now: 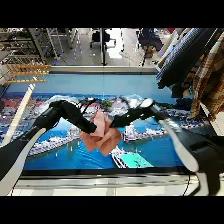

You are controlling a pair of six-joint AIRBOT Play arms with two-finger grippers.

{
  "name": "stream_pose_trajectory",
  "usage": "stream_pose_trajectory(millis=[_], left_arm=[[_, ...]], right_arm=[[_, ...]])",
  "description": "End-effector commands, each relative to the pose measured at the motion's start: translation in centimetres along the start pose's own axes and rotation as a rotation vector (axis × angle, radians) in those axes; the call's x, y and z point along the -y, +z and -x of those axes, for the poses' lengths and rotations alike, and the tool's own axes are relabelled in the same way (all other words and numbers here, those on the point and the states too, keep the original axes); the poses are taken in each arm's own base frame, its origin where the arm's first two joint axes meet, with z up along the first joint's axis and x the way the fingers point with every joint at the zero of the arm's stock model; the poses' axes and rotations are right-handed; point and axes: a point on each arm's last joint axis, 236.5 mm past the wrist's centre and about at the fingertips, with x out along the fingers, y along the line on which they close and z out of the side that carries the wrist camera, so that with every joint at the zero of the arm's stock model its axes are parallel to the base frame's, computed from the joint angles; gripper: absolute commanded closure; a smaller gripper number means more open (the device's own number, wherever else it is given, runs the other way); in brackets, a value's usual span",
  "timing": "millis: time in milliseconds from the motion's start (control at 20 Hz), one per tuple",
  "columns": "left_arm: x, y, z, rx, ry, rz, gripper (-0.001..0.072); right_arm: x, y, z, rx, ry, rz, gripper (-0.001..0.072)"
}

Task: Fold the clothes and pants, and hang the long-sleeved shirts on hangers.

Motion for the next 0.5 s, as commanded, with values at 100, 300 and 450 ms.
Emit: stream_pose_trajectory(millis=[100, 300, 450], left_arm=[[1.1, -2.3, 5.6, -0.025, 0.044, -0.056, 0.0699], [1.1, -1.9, 7.6, 0.024, 0.061, -0.056, 0.0699], [1.0, -2.0, 7.6, 0.022, 0.061, -0.053, 0.0699]], right_arm=[[-1.5, 2.2, 18.8, 0.362, -0.148, -0.051, 0.0694], [1.9, -2.1, 34.6, 0.705, -0.293, -0.213, 0.0693], [7.3, -10.4, 42.8, 0.93, -0.416, -0.445, 0.0694]])
